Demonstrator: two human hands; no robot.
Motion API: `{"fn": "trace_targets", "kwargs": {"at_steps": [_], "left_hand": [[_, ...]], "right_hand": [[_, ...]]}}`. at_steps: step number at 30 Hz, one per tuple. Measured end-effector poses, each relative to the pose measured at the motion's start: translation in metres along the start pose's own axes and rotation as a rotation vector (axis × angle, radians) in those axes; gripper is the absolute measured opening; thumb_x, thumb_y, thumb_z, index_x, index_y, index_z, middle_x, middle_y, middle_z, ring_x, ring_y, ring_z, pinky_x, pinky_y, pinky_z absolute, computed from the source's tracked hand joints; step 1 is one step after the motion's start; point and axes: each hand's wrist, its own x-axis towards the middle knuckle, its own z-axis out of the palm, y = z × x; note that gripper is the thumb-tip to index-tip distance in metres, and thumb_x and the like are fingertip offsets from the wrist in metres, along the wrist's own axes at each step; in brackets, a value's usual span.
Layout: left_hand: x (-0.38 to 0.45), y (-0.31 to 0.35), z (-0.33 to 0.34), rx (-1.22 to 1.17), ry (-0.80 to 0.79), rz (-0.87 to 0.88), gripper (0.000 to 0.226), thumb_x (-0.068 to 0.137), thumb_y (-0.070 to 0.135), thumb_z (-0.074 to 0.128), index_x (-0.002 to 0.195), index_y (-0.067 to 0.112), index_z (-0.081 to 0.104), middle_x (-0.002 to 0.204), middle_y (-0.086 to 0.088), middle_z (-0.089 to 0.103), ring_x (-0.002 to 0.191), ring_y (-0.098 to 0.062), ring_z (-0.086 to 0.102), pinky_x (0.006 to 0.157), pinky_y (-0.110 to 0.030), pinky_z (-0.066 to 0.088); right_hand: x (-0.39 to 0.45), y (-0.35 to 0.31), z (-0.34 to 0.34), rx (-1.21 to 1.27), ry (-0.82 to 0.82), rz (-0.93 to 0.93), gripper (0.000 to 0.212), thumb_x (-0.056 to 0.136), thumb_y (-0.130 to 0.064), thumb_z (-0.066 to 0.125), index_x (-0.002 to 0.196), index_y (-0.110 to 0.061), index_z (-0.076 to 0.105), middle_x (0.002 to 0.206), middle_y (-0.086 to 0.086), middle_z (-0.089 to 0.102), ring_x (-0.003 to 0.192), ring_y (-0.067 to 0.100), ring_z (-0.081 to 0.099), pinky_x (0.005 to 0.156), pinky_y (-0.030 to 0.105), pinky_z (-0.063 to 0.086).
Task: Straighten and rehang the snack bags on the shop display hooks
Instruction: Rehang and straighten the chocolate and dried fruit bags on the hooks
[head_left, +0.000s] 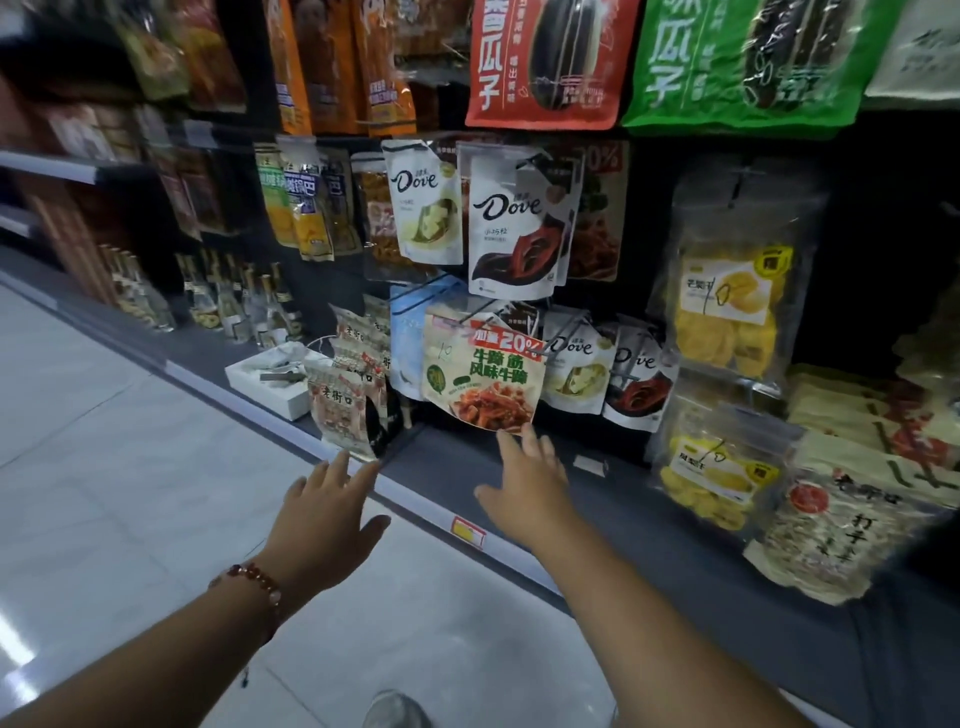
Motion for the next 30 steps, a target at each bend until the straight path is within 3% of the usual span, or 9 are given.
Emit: {"fn": "trace_targets", "kwargs": {"at_steps": [5, 11, 17, 22, 25, 27, 30], "left_hand": [[0.045, -0.002, -0.022, -0.074, 0.128, 0.023, 0.065, 0.092, 0.049, 0.055, 0.149, 0.023, 0.034, 0.152, -0.011, 0.038, 0.133, -0.033, 0.044, 0.107, -0.045, 0.041], [0.124, -0.001, -0.015, -0.225, 0.215, 0.069, 0.065, 0.092, 0.049, 0.053, 0.149, 0.022, 0.034, 0.147, -0.011, 0.044, 0.130, -0.032, 0.046, 0.103, -0.047, 0.044], [0.176, -0.019, -0.009, -0.237, 0.261, 0.073, 0.046, 0.092, 0.037, 0.055, 0.136, 0.021, 0.054, 0.128, -0.006, 0.063, 0.111, -0.029, 0.061, 0.087, -0.039, 0.049], [0.199, -0.016, -0.004, -0.318, 0.236, 0.070, 0.046, 0.093, 0.037, 0.053, 0.137, 0.023, 0.053, 0.129, -0.007, 0.060, 0.113, -0.032, 0.058, 0.088, -0.038, 0.046], [0.206, -0.016, 0.006, -0.325, 0.207, 0.079, 0.043, 0.092, 0.036, 0.053, 0.134, 0.023, 0.055, 0.127, -0.007, 0.061, 0.111, -0.033, 0.059, 0.090, -0.040, 0.049], [0.207, -0.020, 0.011, -0.333, 0.187, 0.075, 0.042, 0.092, 0.034, 0.052, 0.132, 0.023, 0.055, 0.127, -0.007, 0.061, 0.113, -0.033, 0.059, 0.092, -0.043, 0.049], [0.207, -0.023, 0.011, -0.319, 0.176, 0.051, 0.043, 0.094, 0.035, 0.051, 0.135, 0.024, 0.053, 0.129, -0.006, 0.060, 0.115, -0.032, 0.058, 0.092, -0.040, 0.049]], "right_hand": [[0.030, -0.029, -0.001, -0.024, -0.014, -0.079, 0.077, 0.092, -0.040, 0.056, 0.155, -0.022, 0.014, 0.164, 0.010, -0.002, 0.149, 0.033, 0.000, 0.120, 0.047, 0.005], [0.105, -0.030, -0.033, -0.215, 0.080, -0.085, 0.068, 0.092, -0.037, 0.056, 0.150, -0.019, 0.025, 0.163, 0.012, 0.004, 0.149, 0.035, 0.002, 0.121, 0.049, 0.003], [0.187, -0.028, -0.041, -0.674, 0.119, -0.051, 0.081, 0.089, -0.043, 0.058, 0.151, -0.007, 0.021, 0.160, 0.017, 0.015, 0.149, 0.035, 0.009, 0.121, 0.049, 0.000], [0.233, -0.038, -0.045, -0.938, -0.060, 0.162, 0.077, 0.093, -0.035, 0.050, 0.153, -0.004, 0.014, 0.159, 0.017, 0.020, 0.148, 0.036, 0.012, 0.119, 0.056, -0.002], [0.252, -0.046, -0.047, -0.930, -0.186, 0.271, 0.065, 0.094, -0.030, 0.051, 0.150, -0.007, 0.027, 0.156, 0.013, 0.030, 0.144, 0.035, 0.025, 0.117, 0.055, 0.014], [0.261, -0.042, -0.047, -0.790, -0.102, 0.225, 0.044, 0.093, -0.019, 0.052, 0.136, -0.010, 0.046, 0.141, 0.009, 0.049, 0.131, 0.030, 0.046, 0.106, 0.044, 0.032], [0.258, -0.038, -0.045, -0.674, 0.016, 0.156, 0.029, 0.093, -0.009, 0.050, 0.119, -0.010, 0.060, 0.127, 0.010, 0.059, 0.116, 0.029, 0.057, 0.091, 0.037, 0.044]]}}
